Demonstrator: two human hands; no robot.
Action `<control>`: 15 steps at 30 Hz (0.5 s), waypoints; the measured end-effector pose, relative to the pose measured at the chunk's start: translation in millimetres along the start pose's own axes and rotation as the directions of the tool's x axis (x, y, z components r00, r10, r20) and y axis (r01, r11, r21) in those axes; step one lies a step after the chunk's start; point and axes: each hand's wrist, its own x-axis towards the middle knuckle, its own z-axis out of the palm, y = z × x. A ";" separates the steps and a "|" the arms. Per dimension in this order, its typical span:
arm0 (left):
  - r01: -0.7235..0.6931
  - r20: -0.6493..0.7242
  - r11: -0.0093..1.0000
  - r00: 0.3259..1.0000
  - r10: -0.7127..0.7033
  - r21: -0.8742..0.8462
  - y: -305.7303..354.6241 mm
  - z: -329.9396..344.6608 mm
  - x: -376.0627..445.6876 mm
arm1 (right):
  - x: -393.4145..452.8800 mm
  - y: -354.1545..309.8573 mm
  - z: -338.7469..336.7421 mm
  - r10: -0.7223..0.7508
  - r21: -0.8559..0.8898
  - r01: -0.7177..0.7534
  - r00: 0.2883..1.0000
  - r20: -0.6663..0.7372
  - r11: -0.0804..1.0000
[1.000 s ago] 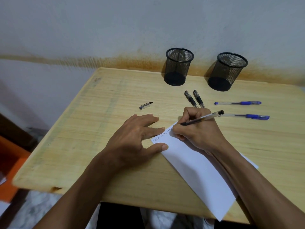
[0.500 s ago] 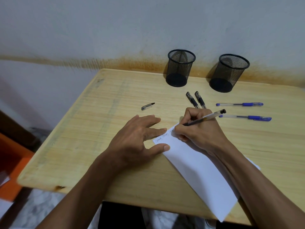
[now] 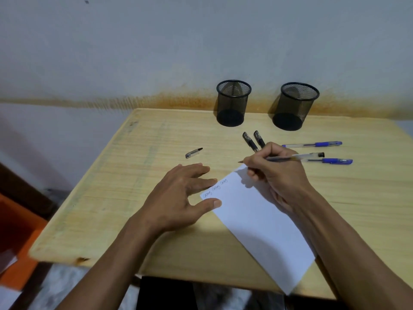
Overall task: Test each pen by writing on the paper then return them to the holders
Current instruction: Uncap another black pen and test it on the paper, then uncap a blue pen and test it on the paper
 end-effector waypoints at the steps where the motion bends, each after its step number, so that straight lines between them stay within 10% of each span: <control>1: 0.023 -0.009 0.998 1.000 -0.024 -0.055 1.5 -0.6 -0.3 | -1.5 -2.3 -2.2 -0.014 -0.025 0.014 1.000 -0.003 1.000; 4: 0.128 -0.109 0.940 0.979 -0.170 -0.316 9.0 -4.0 3.6 | -10.0 -8.6 -7.6 -0.037 -0.059 0.038 0.999 0.030 0.998; 8: 0.212 -0.365 0.977 0.908 -0.206 -0.026 2.9 -10.1 32.1 | -24.4 -12.0 -13.7 -0.048 -0.054 0.052 0.997 0.063 0.997; 15: 0.387 -0.282 0.908 0.899 -0.334 0.160 -6.0 -8.2 64.9 | -39.5 -13.8 -28.4 -0.018 -0.008 0.018 1.000 -0.001 1.000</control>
